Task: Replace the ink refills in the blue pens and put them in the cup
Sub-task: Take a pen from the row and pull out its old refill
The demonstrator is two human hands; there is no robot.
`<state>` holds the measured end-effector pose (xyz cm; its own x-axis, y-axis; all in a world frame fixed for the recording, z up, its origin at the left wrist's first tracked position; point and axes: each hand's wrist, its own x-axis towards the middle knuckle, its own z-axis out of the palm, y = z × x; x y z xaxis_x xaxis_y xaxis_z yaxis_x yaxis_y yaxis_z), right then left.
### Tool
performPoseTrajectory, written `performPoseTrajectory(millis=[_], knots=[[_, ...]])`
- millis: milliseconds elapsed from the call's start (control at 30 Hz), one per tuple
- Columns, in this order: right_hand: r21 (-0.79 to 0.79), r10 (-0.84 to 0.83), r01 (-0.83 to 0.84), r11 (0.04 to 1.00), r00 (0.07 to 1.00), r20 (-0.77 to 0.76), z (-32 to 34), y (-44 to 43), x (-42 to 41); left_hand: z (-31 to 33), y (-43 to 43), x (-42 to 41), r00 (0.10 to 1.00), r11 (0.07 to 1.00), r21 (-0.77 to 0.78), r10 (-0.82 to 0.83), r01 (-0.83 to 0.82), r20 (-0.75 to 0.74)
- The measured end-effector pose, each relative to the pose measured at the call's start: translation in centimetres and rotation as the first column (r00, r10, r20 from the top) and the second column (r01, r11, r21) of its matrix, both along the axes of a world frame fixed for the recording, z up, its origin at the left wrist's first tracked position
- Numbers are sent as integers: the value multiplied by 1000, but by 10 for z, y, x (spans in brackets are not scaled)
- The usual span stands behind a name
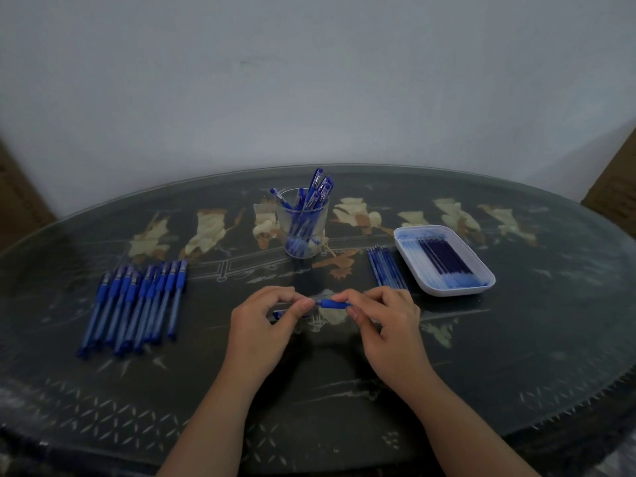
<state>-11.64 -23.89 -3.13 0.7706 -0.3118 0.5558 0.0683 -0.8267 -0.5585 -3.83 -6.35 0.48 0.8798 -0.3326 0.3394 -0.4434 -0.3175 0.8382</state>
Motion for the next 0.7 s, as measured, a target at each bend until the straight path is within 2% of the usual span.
performPoseTrajectory(millis=[167,267,400,700], knots=[[12,-1,1,1000,1000,-4,0,0,0,3,2,-3,995,998,-52,-50,45,-86],[1,-3,3,1000,1000,3,0,0,0,4,1,-2,992,997,-70,-28,19,-126],[10,-4,4,1000,1000,-4,0,0,0,7,0,-4,994,1000,-21,2,-4,-110],[25,-5,5,1000,1000,-1,0,-1,1,8,3,-4,980,992,-116,17,-41,-200]])
